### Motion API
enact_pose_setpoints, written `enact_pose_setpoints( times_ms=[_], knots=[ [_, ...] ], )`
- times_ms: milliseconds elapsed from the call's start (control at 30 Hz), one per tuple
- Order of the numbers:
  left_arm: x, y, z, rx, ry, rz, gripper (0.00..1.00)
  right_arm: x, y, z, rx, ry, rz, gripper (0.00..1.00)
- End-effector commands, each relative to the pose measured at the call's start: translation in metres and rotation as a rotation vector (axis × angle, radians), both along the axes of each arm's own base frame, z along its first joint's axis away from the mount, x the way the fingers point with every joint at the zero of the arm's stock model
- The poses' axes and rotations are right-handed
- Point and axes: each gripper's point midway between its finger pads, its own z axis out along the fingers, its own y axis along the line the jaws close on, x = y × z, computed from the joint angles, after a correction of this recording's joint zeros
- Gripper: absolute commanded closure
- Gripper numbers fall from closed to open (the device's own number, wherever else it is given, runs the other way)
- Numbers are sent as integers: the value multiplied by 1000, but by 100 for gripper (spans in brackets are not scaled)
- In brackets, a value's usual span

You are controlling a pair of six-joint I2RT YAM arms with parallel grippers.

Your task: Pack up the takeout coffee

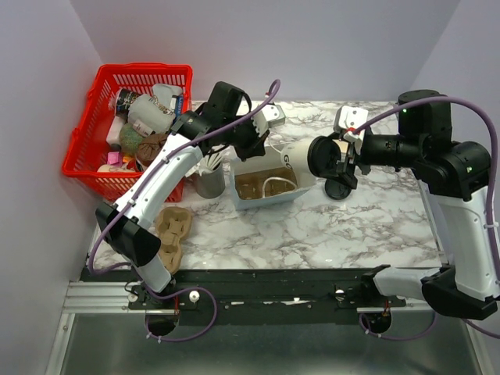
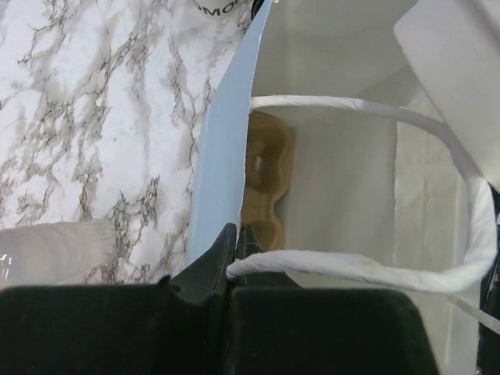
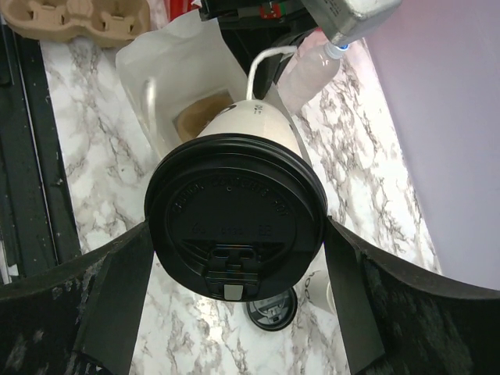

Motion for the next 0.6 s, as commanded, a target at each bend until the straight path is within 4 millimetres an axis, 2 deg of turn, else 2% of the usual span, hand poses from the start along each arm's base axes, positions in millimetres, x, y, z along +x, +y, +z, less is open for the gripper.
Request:
enact_pose_setpoints(
  times_ms=[0,100,200,367,567],
  knots=[
    [3,-5,10,-40,1,13,96,0,-7,3,-20,-34,-20,100],
    [1,-6,2,-40,16,12,100,-4,-9,15,2,-70,-18,99],
    [1,-7,-1,-46,28,18,100,-9,-9,16,9,-79,-9,99],
    [7,-8,-4,-48,42,52,100,-18,-8,4,-5,-31,23,99],
    [3,-8,-8,-48,58,51,100,-19,-12,-7,-26,-26,13,100]
  ],
)
